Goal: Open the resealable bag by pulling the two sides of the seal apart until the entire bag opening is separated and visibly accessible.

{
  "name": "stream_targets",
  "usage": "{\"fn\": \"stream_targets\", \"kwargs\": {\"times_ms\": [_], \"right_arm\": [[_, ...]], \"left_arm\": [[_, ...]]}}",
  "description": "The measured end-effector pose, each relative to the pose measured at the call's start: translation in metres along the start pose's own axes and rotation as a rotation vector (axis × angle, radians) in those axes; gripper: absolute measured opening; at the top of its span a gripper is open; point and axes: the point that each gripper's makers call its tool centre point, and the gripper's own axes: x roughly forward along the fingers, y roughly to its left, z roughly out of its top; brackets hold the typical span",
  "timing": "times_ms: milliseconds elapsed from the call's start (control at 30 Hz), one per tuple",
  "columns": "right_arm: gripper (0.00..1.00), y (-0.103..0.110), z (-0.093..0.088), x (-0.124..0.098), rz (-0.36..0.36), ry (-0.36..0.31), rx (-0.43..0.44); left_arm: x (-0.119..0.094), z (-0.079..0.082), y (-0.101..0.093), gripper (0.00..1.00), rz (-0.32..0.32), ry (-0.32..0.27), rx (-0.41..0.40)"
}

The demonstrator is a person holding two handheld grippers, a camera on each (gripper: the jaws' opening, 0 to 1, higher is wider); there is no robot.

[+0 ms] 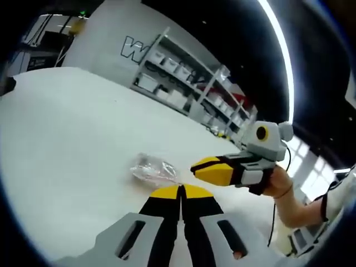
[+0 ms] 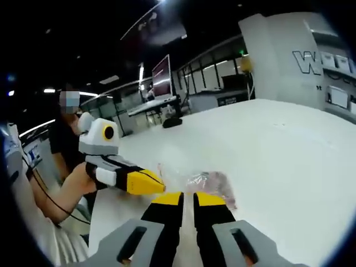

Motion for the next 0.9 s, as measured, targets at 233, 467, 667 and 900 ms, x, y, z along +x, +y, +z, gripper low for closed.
{"fn": "stream_targets", "kwargs": {"times_ms": [233, 467, 667, 900], "right_arm": [[0.06, 0.017, -0.002, 0.005, 0.039, 0.007, -0.001], [0.06, 0.024, -0.003, 0.006, 0.064, 0.011, -0.007], [0.06, 0.033, -0.006, 0.009, 0.092, 0.026, -0.011], [0.05, 0.03, -0.009, 0.012, 0.095, 0.04, -0.007]], "left_arm": [[0.001, -0.002, 0.0, 0.02, 0.003, 0.011, 0.031], [0.0, -0.002, 0.0, 0.02, 0.012, 0.021, 0.061], [0.001, -0.003, -0.002, 0.01, 0.012, 0.025, 0.086], [0.0, -0.002, -0.003, 0.01, 0.013, 0.025, 0.116]]}}
